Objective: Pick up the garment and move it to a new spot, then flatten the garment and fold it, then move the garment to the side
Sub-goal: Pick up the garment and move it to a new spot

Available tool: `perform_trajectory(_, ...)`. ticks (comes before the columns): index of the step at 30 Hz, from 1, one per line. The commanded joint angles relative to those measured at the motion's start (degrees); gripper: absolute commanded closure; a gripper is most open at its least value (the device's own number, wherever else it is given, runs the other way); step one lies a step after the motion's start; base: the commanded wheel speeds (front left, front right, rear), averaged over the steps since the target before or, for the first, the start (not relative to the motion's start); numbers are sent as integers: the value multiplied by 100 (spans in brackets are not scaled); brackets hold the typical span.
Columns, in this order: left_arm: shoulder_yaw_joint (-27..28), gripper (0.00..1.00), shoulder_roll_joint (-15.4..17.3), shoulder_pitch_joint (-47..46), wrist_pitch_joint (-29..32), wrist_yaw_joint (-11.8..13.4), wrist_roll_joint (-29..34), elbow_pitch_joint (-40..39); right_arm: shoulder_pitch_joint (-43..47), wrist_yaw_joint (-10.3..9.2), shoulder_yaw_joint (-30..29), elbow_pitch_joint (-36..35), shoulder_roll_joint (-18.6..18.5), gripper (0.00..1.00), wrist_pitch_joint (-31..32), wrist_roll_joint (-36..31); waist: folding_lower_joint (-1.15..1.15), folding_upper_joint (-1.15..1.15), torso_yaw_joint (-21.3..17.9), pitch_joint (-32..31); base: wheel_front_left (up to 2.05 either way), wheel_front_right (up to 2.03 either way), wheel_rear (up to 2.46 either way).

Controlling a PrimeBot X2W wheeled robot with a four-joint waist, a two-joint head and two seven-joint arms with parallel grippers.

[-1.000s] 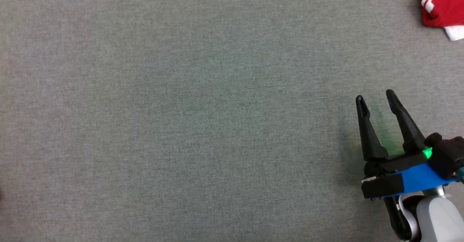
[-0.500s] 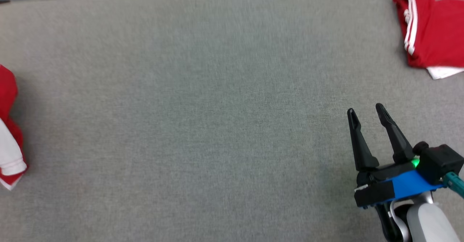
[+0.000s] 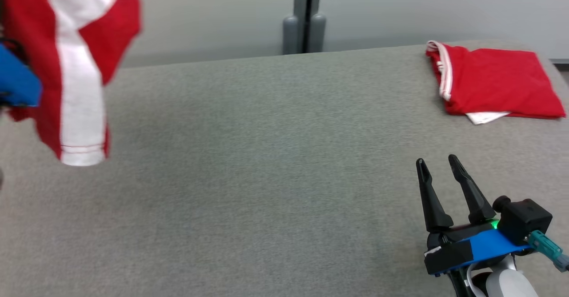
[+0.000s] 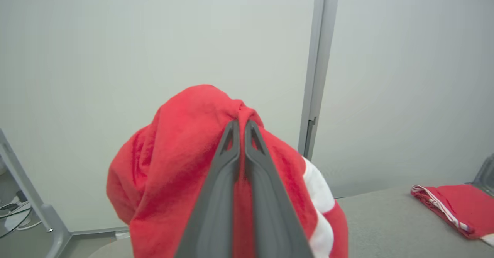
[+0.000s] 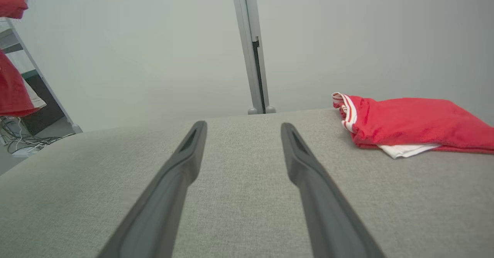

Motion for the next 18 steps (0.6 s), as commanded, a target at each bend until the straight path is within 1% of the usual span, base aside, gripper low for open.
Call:
perform_trajectory(1, -127, 100, -139, -90, 15, -37, -49, -144, 70, 1, -17, 1, 21, 0, 8, 15, 1, 1, -244, -190, 0, 0, 0)
perform_trajectory(6, -665, 100, -580, -95, 151, -145, -194, -446, 109, 1, -30, -53, 42, 0, 44, 20, 1, 1, -616, -244, 0, 0, 0)
perform_trajectory(10, -1035, 100, -978, -105, 103, -236, -357, -463, 76, 1, 6, -97, 59, 0, 68, 30, 1, 1, -912, -187, 0, 0, 0)
perform_trajectory(13, -1234, 100, -1303, -31, -56, -264, -463, -334, 36, 1, 33, -101, 77, 0, 51, 49, 1, 1, -1115, -120, 0, 0, 0)
perform_trajectory(18, -1314, 100, -1768, 279, -521, -257, -685, 113, 39, 1, 36, -78, 108, 0, -6, 83, 1, 1, -1335, 2, 0, 0, 0)
